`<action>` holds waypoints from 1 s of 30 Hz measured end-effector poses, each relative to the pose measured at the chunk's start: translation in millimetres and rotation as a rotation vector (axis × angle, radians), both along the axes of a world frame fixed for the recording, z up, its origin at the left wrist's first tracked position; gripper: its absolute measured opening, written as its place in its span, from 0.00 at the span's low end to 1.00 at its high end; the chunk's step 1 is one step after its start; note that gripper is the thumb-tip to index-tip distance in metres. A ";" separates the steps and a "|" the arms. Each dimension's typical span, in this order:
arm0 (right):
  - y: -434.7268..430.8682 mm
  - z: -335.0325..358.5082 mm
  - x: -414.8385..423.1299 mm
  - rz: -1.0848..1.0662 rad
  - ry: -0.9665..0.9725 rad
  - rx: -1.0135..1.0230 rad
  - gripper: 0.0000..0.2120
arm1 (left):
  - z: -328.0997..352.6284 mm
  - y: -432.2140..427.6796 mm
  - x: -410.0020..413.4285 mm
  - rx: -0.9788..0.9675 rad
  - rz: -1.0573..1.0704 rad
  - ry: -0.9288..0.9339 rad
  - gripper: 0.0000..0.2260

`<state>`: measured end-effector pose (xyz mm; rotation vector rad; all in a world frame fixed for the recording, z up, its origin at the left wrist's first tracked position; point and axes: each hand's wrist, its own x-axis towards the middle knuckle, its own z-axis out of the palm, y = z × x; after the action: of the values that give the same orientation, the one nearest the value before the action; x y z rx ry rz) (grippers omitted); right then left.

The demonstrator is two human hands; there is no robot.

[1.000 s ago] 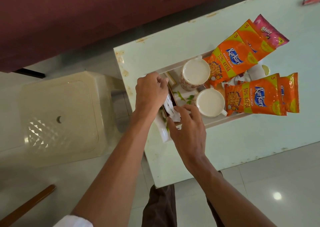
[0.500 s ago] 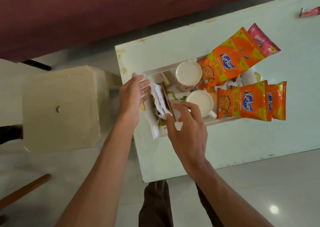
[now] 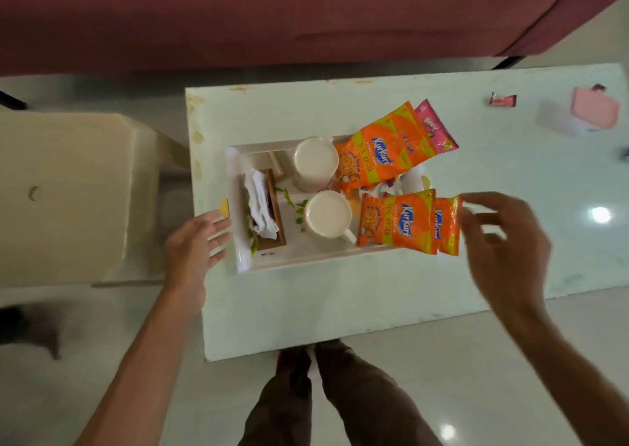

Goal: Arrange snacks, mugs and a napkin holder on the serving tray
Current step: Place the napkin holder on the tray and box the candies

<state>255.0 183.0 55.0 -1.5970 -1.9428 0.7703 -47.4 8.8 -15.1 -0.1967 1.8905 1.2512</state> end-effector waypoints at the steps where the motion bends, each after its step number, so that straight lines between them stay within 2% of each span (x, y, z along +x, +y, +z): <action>1: 21.2 0.1 8.2 -0.048 -0.019 -0.019 0.06 | -6.6 -2.5 -2.9 -0.007 0.031 0.021 0.10; 4: 89.8 -9.0 24.0 -0.153 0.067 -0.208 0.07 | -26.5 -4.9 -10.4 -0.033 0.117 0.094 0.11; 7: 140.6 -37.7 21.6 -0.094 0.064 -0.506 0.06 | -45.7 0.6 -16.6 -0.059 0.137 0.140 0.13; 13: 175.3 -83.5 -2.0 0.181 -0.191 -0.827 0.14 | -65.3 18.9 -27.0 -0.080 0.065 0.133 0.12; 18: 190.7 -98.5 -7.7 0.164 -0.224 -0.997 0.15 | -73.1 35.9 -25.6 -0.117 0.020 0.116 0.11; 23: 189.9 -113.5 -6.5 0.211 -0.096 -1.132 0.19 | -80.2 39.4 -27.8 -0.128 0.041 0.054 0.12; 30: 187.9 -119.2 -12.8 0.208 -0.020 -1.148 0.19 | -84.5 35.4 -36.1 -0.081 0.055 -0.025 0.11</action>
<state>242.1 370.9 -64.2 -1.9373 -1.7406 2.2263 -83.6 44.3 -99.7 -0.3078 1.9274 1.2033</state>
